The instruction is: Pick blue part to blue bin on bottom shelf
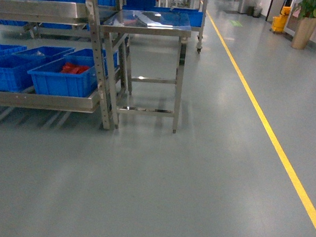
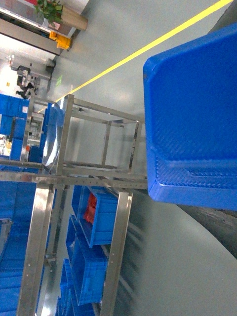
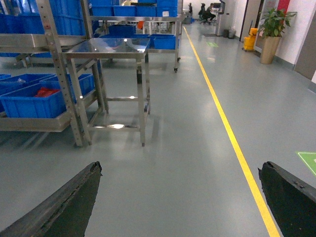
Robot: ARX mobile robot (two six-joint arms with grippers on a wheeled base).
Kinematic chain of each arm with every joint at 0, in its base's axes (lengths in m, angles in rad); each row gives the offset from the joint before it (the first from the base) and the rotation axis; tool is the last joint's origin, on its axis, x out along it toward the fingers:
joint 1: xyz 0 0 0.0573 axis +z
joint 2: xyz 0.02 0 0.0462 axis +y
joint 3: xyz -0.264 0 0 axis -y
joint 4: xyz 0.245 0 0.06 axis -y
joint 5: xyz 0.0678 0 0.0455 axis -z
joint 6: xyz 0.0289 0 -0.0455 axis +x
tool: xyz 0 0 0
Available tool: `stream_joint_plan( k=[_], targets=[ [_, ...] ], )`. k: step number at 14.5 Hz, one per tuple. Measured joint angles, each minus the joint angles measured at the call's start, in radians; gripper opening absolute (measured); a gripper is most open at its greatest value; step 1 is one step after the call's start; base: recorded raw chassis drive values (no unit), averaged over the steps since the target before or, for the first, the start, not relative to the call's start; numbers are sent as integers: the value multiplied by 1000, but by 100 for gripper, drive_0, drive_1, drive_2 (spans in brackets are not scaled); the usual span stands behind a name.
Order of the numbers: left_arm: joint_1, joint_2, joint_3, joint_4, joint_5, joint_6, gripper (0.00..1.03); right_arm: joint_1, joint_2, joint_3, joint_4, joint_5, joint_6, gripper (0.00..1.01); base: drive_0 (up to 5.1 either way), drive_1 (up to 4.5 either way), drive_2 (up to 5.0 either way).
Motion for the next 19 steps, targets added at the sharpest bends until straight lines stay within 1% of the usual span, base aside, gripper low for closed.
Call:
stream_joint_plan(
  k=[19],
  targets=[
    [0,0,0,-3,0,0,44,0,0,0,2,0,0,98,-1,398,-399]
  ],
)
